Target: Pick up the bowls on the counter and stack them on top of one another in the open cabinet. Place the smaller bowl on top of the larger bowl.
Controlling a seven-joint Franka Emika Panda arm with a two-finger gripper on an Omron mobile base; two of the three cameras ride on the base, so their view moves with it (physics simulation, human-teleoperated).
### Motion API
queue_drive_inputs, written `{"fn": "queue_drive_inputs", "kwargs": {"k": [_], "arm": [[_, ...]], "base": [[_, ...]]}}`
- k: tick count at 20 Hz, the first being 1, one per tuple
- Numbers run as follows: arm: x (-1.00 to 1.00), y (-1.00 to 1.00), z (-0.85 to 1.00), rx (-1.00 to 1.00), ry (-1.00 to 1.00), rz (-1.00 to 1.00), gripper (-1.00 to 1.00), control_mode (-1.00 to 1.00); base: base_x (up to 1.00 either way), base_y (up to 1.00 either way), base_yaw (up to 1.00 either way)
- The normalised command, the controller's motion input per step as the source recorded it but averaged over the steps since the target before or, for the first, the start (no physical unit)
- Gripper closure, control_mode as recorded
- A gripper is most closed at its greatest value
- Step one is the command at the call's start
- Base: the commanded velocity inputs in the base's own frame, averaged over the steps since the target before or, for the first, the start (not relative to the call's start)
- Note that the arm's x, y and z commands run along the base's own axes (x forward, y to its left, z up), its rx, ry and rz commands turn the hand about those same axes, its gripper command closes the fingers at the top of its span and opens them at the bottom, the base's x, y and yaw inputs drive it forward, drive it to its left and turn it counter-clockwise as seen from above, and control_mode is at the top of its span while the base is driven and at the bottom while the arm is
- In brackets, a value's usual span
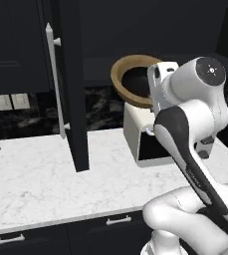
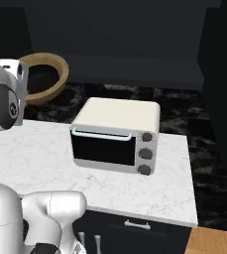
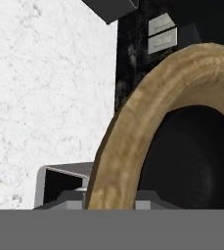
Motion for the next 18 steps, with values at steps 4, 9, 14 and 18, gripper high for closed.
{"fn": "queue_drive_inputs", "kwargs": {"k": [4, 9, 14, 18], "arm": [[1.00, 0.00, 0.83, 0.00, 0.02, 0.00, 1.00, -1.00], [1.00, 0.00, 0.00, -0.08, 0.12, 0.00, 1.00, -1.00], [1.00, 0.00, -0.07, -0.08, 0.05, 0.00, 1.00, -1.00], [1.00, 0.00, -0.10, -0.08, 0.00, 0.00, 1.00, -1.00]], "base": [[0.00, 0.00, 0.00], [0.00, 0.00, 0.00], [0.00, 0.00, 0.00], [0.00, 0.00, 0.00]]}}
